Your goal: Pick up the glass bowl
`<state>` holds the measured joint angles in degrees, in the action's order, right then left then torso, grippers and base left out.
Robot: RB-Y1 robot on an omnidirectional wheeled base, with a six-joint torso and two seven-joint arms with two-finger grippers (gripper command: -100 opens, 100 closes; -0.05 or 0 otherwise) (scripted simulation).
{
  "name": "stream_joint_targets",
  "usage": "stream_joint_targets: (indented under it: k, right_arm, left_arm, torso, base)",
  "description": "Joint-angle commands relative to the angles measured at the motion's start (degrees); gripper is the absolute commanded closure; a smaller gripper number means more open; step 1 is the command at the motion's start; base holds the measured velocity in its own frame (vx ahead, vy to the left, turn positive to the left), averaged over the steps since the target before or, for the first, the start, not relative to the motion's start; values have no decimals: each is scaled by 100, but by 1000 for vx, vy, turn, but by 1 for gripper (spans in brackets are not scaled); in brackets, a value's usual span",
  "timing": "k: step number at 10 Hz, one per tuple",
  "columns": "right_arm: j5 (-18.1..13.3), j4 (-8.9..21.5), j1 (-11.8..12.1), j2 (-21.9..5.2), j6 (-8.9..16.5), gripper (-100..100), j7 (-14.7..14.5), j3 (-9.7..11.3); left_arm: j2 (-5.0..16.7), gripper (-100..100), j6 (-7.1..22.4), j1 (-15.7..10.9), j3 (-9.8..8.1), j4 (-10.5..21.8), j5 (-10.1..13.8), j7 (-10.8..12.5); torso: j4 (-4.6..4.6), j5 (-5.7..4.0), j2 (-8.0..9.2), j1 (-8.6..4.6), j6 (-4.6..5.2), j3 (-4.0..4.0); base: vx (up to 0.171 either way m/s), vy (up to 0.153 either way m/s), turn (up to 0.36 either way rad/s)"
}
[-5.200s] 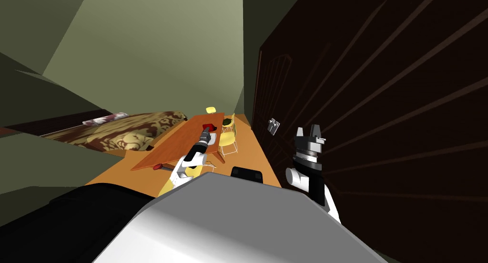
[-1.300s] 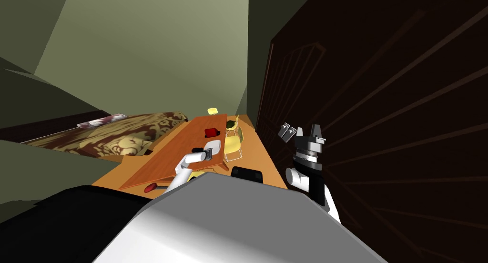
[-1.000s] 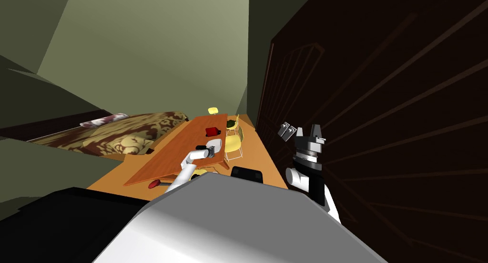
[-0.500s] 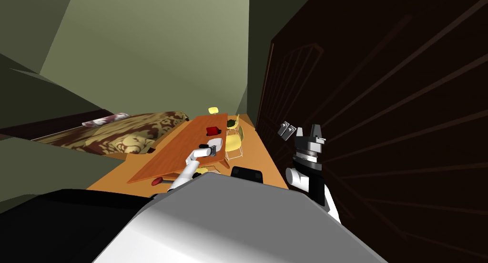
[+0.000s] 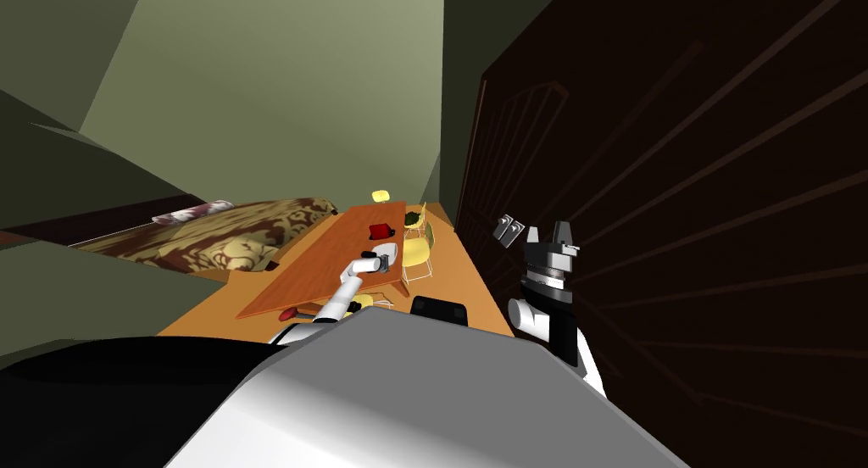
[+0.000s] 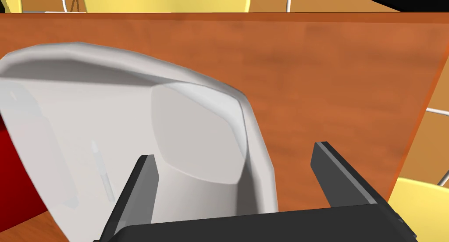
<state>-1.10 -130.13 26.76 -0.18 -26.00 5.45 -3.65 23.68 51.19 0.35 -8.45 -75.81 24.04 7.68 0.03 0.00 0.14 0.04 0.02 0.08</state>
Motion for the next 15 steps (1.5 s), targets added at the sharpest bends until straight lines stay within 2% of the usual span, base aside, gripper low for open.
stream_joint_targets:
  k: [1, 3, 4, 6, 7, 8, 10, 12, 13, 14, 15]
  right_arm:
    - [0, 0, 0, 0, 0, 0, 0, 0]
    - [0, 0, 1, 0, 0, 0, 0, 0]
    - [0, 0, 0, 0, 0, 0, 0, 0]
    - [0, 0, -1, 0, 0, 0, 0, 0]
    - [0, 0, 0, 0, 0, 0, 0, 0]
    - [0, 0, 0, 0, 0, 0, 0, 0]
    - [0, 0, 0, 0, 0, 0, 0, 0]
    - [0, 0, 1, 0, 0, 0, 0, 0]
    - [0, 0, 1, 0, 0, 0, 0, 0]
    - [0, 0, 0, 0, 0, 0, 0, 0]
    - [0, 0, 0, 0, 0, 0, 0, 0]
  left_arm:
    - [24, -100, -35, -209, 0, 286, 37, -30]
    - [24, -100, -35, -209, 0, 561, 37, -30]
    - [100, -100, -272, -526, 214, 804, 86, -11]
    - [100, -100, -272, -830, 214, 1223, 86, -11]
    - [100, -100, -272, -830, 214, 1393, 86, -11]
    - [176, -100, -510, -1110, 427, 1591, 135, 8]
    - [176, -100, -510, -1432, 427, 1936, 135, 8]
    - [176, -100, -510, -1451, 427, 2224, 135, 8]
    - [252, -100, -747, -1746, 640, 2481, 185, 28]
    - [252, -100, -747, -1906, 640, 2678, 185, 28]
    - [252, -100, -747, -2045, 640, 2734, 185, 28]
  torso:
    - [0, 0, 0, 0, 0, 0]
    - [-6, 0, -21, -1, -2, -13]
    - [-13, 7, -28, 9, -4, -20]
    - [-9, 15, -9, 21, 3, -10]
    - [-11, 16, -21, 23, 2, -16]
    - [-15, 17, -35, 26, 2, -24]
    - [-11, 20, -19, 25, 8, -15]
    - [-17, 20, -45, 26, 7, -30]
    - [-19, 21, -52, 26, 6, -35]
    - [-15, 20, -30, 26, 8, -23]
    - [-11, 20, -20, 24, 8, -16]
  base:
    - [0, 0, 0]
    - [12, -2, 0]
    - [-81, 4, 25]
    - [-79, -1, -4]
    - [-8, 7, -2]
    - [-83, 1, 25]
    - [-69, 6, -4]
    - [5, 1, 1]
    - [-80, 4, 19]
    - [-101, 2, 1]
    - [-48, 0, -4]
